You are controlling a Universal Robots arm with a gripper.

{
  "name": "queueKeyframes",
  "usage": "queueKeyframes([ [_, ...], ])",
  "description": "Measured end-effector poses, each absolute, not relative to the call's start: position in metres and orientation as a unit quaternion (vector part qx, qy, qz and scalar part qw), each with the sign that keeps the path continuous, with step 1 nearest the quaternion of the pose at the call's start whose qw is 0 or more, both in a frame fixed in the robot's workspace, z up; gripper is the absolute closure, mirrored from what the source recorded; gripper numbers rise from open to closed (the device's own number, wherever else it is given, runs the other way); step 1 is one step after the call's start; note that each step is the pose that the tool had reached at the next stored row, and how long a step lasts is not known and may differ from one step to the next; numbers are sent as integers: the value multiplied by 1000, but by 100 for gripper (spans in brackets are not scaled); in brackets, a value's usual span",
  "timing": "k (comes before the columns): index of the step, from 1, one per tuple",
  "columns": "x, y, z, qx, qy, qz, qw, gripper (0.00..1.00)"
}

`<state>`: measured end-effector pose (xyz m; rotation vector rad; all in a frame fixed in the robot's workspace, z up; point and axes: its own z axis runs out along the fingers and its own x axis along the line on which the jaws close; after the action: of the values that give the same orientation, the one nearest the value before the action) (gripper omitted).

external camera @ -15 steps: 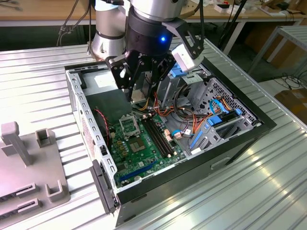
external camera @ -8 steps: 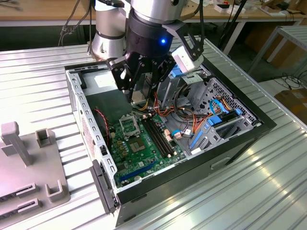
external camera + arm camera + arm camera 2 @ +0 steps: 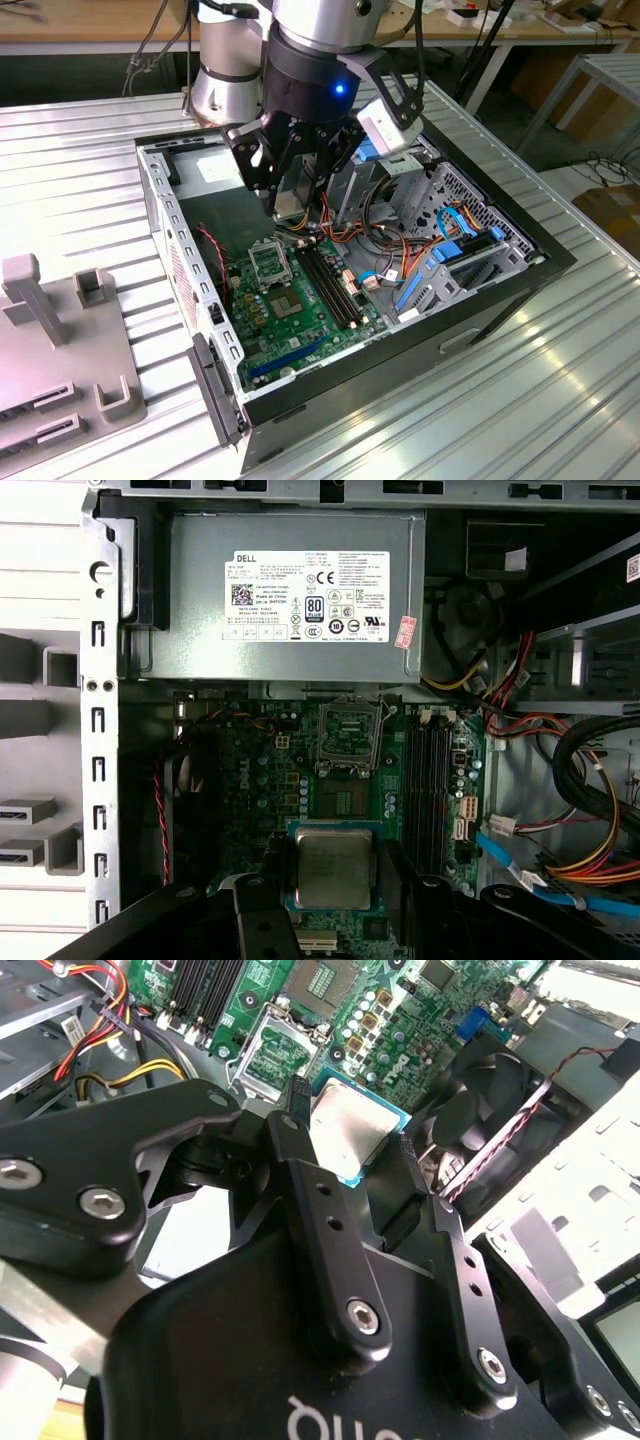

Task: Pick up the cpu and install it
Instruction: 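Place the cpu into insertion slot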

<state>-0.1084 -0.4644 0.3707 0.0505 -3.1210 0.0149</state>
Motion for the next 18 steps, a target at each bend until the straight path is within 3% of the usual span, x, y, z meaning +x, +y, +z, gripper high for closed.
queueKeyframes([
  [18, -108, -464, 362, 16, -1000, 5, 10, 53],
])
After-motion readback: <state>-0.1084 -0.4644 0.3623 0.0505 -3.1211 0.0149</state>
